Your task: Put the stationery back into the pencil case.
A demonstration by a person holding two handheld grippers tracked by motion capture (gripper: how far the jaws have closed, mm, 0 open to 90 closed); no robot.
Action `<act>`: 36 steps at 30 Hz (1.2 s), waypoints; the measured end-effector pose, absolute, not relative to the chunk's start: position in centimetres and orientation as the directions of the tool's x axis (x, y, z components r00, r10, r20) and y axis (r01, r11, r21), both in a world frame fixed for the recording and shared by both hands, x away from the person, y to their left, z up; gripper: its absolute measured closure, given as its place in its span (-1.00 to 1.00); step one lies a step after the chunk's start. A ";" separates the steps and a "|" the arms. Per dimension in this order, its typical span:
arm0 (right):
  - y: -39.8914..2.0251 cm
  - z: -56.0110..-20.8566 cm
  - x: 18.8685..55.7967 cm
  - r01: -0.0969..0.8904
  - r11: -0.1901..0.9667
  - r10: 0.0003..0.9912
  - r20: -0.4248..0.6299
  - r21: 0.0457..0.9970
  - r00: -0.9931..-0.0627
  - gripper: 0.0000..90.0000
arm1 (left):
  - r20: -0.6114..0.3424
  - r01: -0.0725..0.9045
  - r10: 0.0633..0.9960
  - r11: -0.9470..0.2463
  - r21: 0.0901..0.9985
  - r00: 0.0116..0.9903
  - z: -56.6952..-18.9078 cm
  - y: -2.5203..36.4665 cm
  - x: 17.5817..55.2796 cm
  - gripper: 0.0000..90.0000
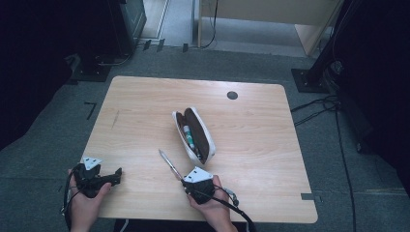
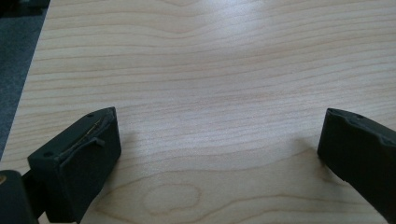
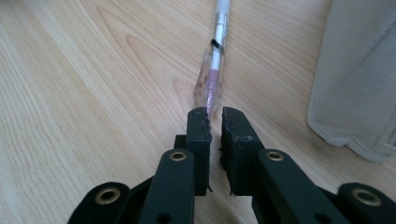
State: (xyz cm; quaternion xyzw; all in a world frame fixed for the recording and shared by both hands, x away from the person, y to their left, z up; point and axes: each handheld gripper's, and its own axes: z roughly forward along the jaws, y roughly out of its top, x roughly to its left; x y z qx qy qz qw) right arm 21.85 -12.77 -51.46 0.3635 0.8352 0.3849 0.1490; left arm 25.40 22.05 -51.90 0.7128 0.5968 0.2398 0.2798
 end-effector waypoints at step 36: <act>-11.0 -51.8 22.4 0.497 0.431 0.714 0.052 0.753 -0.698 0.37 | -0.012 0.673 0.991 -0.080 0.735 0.132 -51.6 21.8 24.6 -0.69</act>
